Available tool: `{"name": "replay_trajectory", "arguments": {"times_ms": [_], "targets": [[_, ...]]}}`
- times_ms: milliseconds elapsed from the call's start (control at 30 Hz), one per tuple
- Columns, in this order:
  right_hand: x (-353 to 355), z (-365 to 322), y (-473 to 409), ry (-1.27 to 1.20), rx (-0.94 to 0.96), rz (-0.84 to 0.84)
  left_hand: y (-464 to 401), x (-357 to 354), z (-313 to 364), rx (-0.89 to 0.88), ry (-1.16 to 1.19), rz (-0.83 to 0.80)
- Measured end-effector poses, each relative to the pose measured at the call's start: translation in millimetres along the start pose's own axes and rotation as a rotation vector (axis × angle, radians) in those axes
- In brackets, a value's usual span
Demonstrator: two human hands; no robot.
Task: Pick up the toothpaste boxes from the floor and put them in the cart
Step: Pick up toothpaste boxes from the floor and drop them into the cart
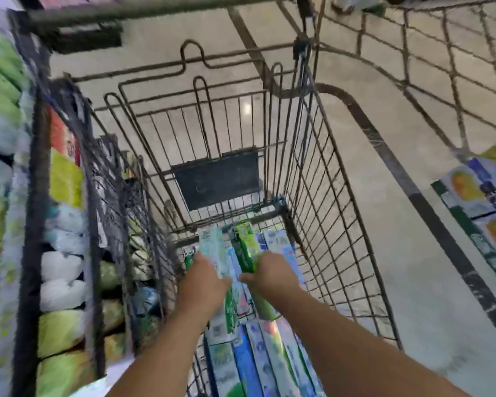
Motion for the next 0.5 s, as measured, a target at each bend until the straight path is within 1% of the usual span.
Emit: {"name": "replay_trajectory", "arguments": {"times_ms": [100,200,300,367,500], "targets": [[-34.4,7.2,-26.9,-0.018,-0.003,-0.030,-31.1,-30.4,-17.3,0.085,-0.022,-0.022],[-61.6,15.2,-45.7,-0.012,-0.029,-0.049,-52.2,-59.2,-25.1,0.117,-0.017,-0.049],[-79.5,24.2,-61.3,-0.004,-0.055,-0.051,-63.1,-76.7,-24.3,0.132,0.018,-0.033],[-86.2,29.3,-69.2,-0.027,-0.067,-0.052,-67.9,-82.5,-20.3,0.131,0.044,-0.022],[-84.0,31.1,-75.3,-0.058,-0.052,-0.033,-73.0,-86.4,-16.0,0.062,0.141,-0.016]]}}
Point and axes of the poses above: each hand's wrist, its own y-axis away from the middle knuckle, its own x-axis out of the back of the hand, z = x × y, the point moved 3 cm from there along -y, towards the middle knuckle, and after that the axes turned 8 degrees about x, right-handed, at the moved point
